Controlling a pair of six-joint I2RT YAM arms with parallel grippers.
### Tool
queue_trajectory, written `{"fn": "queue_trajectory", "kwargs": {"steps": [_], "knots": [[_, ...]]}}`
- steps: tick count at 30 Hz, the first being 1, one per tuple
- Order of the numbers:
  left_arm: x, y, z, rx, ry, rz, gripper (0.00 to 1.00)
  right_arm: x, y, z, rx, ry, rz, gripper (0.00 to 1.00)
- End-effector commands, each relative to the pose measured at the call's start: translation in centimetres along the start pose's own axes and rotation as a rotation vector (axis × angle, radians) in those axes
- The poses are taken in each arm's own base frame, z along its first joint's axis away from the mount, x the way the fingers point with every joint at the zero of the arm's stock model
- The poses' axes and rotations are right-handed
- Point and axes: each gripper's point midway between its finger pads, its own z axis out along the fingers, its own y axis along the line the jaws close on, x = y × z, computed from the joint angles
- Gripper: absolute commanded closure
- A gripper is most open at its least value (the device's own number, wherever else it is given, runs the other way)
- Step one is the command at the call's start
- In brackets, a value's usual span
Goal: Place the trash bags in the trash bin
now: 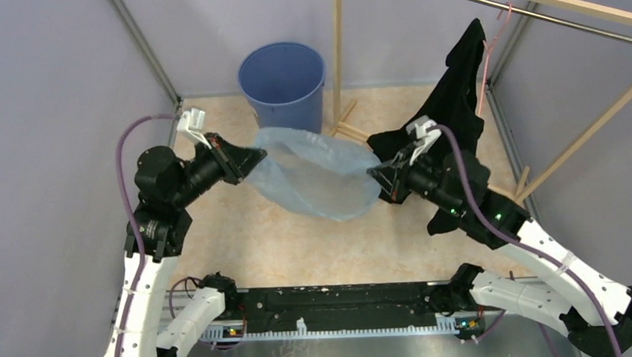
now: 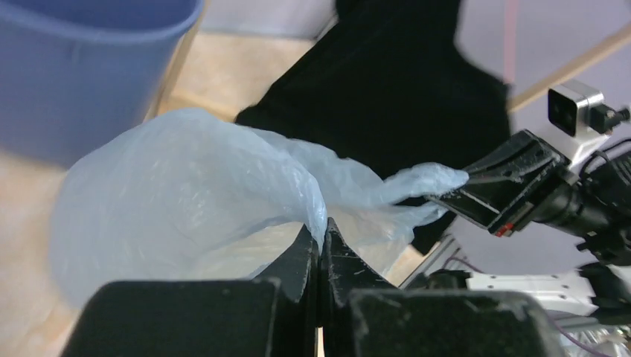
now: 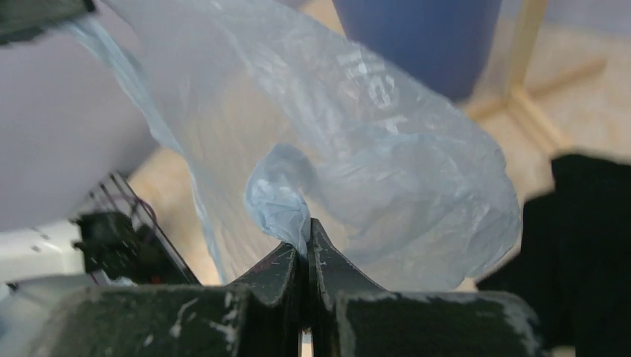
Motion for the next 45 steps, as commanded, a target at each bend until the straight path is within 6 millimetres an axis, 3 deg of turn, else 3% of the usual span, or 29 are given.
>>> {"fn": "queue_trajectory", "kwargs": {"steps": [1, 4, 7, 11, 15, 19, 27, 31, 35, 38, 41, 45], "knots": [[-3.8, -5.2, 0.2, 0.216, -0.063, 0.031, 1.00, -6.2, 3.0, -0.8, -0.103, -0.126, -0.100, 1.00], [-3.9, -6.9, 0.3, 0.317, -0.047, -0.002, 1.00, -7.6, 4.4, -1.1, -0.165, -0.180, -0.087, 1.00], [-3.1, -7.9, 1.6, 0.357, -0.015, -0.042, 1.00, -7.5, 6.3, -0.1, -0.273, -0.182, -0.050, 1.00], [0.4, -11.6, 4.2, 0.429, 0.048, -0.039, 1.00, -6.8, 8.6, 1.8, -0.400, -0.166, 0.010, 1.00], [4.1, -12.5, 6.9, 0.419, 0.147, -0.048, 1.00, -5.0, 8.8, 2.9, -0.404, -0.124, 0.028, 1.00], [5.7, -12.1, 7.7, 0.417, 0.180, -0.067, 1.00, -3.6, 7.5, 2.4, -0.347, -0.116, 0.051, 0.95], [6.7, -11.1, 8.7, 0.378, 0.201, -0.103, 1.00, -2.8, 7.8, 1.0, -0.394, -0.135, 0.054, 0.76], [7.0, -10.9, 8.9, 0.363, 0.210, -0.120, 1.00, -3.5, 7.5, 0.8, -0.375, -0.169, 0.041, 0.64], [7.1, -10.7, 9.1, 0.355, 0.213, -0.125, 1.00, -3.9, 7.8, 0.9, -0.388, -0.174, 0.036, 0.49], [7.2, -10.5, 8.9, 0.346, 0.212, -0.113, 1.00, -3.6, 6.9, 1.1, -0.332, -0.159, 0.040, 0.40], [7.3, -10.1, 8.8, 0.333, 0.212, -0.101, 1.00, -3.4, 6.1, 1.2, -0.286, -0.149, 0.037, 0.20], [7.4, -9.9, 8.9, 0.328, 0.211, -0.092, 1.00, -3.1, 6.4, 1.5, -0.292, -0.113, 0.055, 0.11]]}}
